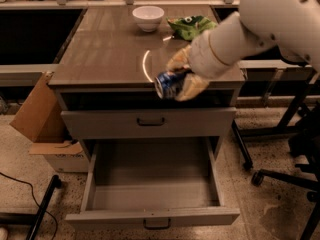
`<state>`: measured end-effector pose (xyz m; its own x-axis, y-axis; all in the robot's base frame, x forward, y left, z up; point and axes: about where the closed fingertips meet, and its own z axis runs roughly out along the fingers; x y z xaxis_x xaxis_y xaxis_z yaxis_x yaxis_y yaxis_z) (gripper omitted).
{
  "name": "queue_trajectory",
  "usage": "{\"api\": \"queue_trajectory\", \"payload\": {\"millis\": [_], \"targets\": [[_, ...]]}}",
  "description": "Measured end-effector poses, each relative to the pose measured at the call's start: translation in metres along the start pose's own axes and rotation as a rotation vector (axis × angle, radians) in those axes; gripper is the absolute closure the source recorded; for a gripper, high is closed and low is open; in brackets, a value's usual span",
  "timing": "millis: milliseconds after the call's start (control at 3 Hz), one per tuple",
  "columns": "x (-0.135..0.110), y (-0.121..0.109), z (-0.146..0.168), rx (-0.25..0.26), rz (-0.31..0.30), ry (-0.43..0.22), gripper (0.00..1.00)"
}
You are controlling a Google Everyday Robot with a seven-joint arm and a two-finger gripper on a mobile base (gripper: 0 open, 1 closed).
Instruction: Pick pepsi can from middle drawer and place on counter
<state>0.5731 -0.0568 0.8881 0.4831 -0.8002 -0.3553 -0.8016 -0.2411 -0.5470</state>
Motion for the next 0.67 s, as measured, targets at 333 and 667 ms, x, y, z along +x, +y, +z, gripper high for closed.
{"api": "queue_trajectory", "payload": {"millis": [333, 667], "targets": [[-0.0041, -0.0335, 0.0087, 0.06, 0.114, -0.015, 1.0], [-0.0041, -0.0335, 0.0087, 0.06, 0.114, -0.015, 1.0]]}}
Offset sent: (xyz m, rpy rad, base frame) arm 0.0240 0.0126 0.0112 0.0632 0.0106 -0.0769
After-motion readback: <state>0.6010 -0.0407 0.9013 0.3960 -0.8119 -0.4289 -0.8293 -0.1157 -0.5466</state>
